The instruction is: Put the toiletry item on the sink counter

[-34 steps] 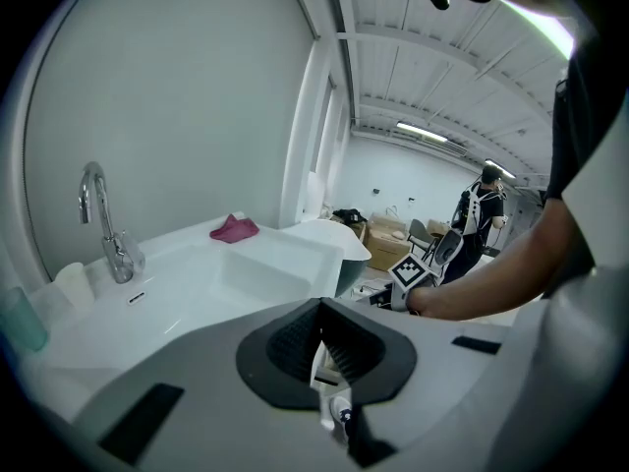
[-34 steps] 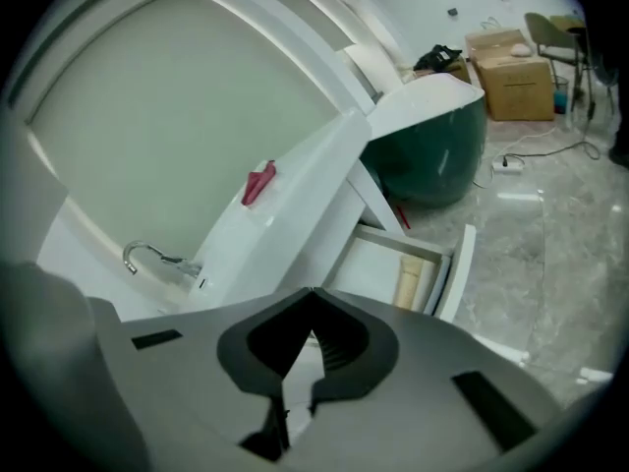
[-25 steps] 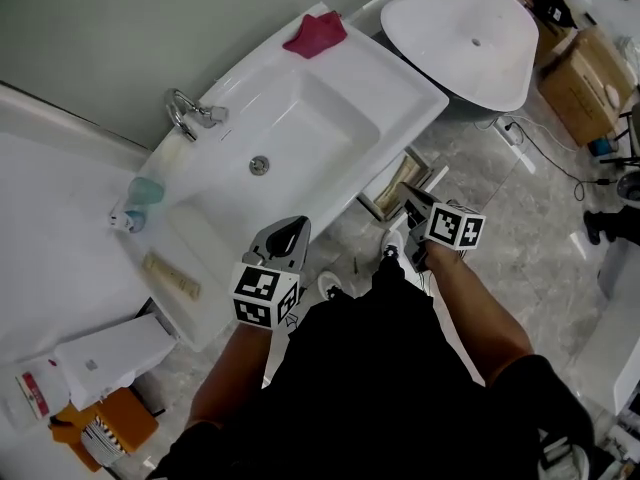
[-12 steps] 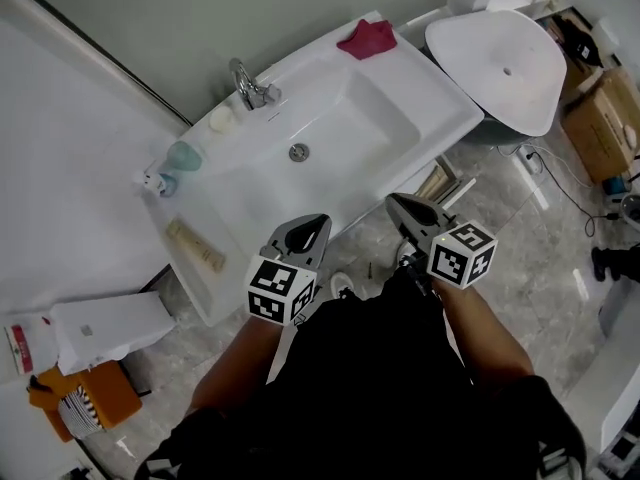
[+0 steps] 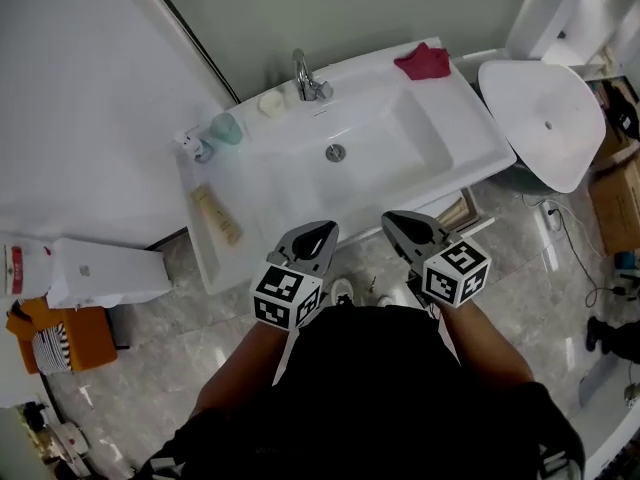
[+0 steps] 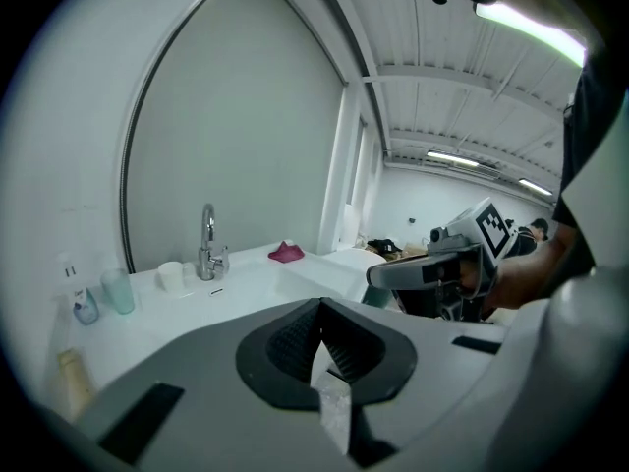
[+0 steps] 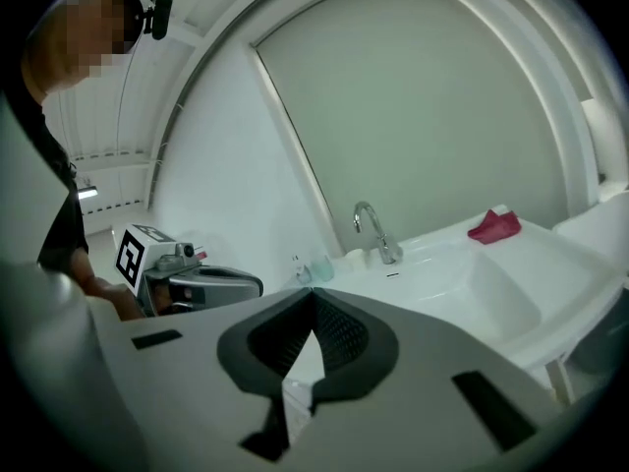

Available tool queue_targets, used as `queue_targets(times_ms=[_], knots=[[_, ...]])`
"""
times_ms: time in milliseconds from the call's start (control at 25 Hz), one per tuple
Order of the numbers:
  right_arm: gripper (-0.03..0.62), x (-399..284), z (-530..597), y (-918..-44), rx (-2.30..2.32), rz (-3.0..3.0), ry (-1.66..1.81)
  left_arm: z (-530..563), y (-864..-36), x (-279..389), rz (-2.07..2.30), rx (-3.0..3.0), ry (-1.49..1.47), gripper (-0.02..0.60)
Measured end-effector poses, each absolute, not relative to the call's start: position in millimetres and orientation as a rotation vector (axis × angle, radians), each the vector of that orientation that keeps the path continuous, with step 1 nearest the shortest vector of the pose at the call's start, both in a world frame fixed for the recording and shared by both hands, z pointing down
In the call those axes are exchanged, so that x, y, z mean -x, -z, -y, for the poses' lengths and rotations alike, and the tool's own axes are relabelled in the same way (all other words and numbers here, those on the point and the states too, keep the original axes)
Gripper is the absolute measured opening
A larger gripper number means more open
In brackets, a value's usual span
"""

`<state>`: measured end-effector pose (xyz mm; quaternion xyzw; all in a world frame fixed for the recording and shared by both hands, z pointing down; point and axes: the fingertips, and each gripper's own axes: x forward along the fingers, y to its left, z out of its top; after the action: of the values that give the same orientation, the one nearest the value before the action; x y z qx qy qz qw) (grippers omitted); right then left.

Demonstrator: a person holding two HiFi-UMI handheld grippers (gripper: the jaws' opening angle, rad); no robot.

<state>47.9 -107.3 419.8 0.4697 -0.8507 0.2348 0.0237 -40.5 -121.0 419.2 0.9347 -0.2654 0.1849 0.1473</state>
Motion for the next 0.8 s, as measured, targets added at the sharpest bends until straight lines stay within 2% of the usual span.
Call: queue_targets(times_ms=[800], knots=[[0.003,-36.4,44.6,-436.1,-1.058,2.743,-0.634,35.7,-428.3,56.9,1.143,-2.513,-0.555,0.003]])
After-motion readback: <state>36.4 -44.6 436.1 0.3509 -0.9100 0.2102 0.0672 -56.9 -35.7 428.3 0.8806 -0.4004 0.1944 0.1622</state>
